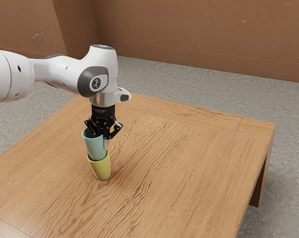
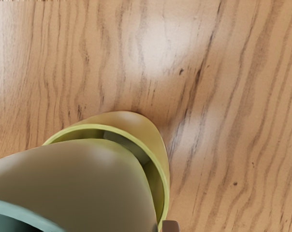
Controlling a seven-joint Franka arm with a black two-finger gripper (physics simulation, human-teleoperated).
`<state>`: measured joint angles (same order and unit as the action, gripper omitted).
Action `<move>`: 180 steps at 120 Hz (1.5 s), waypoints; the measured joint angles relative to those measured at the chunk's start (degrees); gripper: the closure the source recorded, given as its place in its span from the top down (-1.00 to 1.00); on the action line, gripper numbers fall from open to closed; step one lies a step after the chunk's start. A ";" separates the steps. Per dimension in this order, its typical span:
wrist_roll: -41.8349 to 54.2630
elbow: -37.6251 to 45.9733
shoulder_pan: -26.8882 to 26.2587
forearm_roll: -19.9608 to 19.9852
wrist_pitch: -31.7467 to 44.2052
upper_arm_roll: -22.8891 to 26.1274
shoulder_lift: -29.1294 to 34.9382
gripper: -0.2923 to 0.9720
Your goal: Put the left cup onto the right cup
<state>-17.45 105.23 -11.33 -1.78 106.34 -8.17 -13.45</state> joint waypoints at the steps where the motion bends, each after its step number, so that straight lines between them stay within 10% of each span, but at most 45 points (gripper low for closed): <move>1: -0.01 0.00 0.00 0.00 0.01 0.00 0.00 -0.70; 28: -0.25 0.00 -0.10 0.00 0.09 0.00 0.00 -0.68; 82: -0.84 -0.01 -0.20 0.53 0.40 0.02 0.00 0.35; 180: 2.40 -4.78 -2.01 -0.15 -8.06 1.30 9.38 0.52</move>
<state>-15.04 100.45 -13.34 -1.92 98.28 -6.87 -4.08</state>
